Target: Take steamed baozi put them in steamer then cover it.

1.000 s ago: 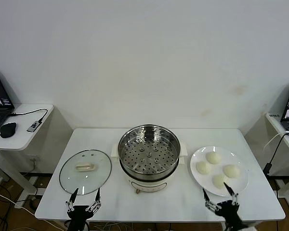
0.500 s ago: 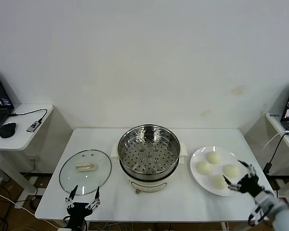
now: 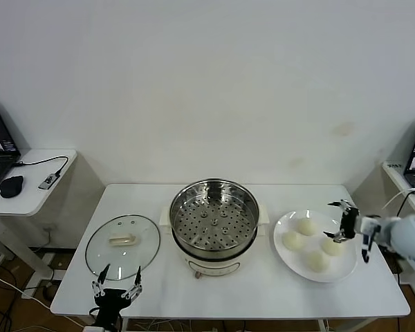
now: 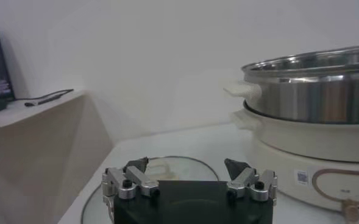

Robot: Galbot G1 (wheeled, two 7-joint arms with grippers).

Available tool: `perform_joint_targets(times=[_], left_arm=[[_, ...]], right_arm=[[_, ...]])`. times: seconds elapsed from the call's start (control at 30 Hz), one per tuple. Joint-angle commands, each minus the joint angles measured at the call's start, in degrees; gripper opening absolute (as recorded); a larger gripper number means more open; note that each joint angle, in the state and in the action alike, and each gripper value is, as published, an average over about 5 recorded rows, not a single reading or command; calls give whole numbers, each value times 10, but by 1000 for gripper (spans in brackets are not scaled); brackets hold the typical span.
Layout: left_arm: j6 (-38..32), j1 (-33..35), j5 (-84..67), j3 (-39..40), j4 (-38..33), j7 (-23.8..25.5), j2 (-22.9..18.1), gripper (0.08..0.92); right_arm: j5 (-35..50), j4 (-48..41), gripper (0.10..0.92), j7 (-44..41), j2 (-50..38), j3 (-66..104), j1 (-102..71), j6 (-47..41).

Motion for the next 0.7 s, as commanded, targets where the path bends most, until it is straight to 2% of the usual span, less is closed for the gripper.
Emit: perform_joint_targets(times=[0.03, 0.23, 0.7], left_arm=[[-2, -3, 10, -4, 3, 0, -3, 823], [1, -7, 11, -5, 5, 1, -1, 823], [1, -9, 9, -19, 10, 3, 8, 823]], right_arm=[[-18, -160, 823, -110, 6, -274, 265, 34], [-30, -240, 823, -107, 74, -297, 280, 66], [-66, -339, 823, -90, 180, -295, 268, 81]])
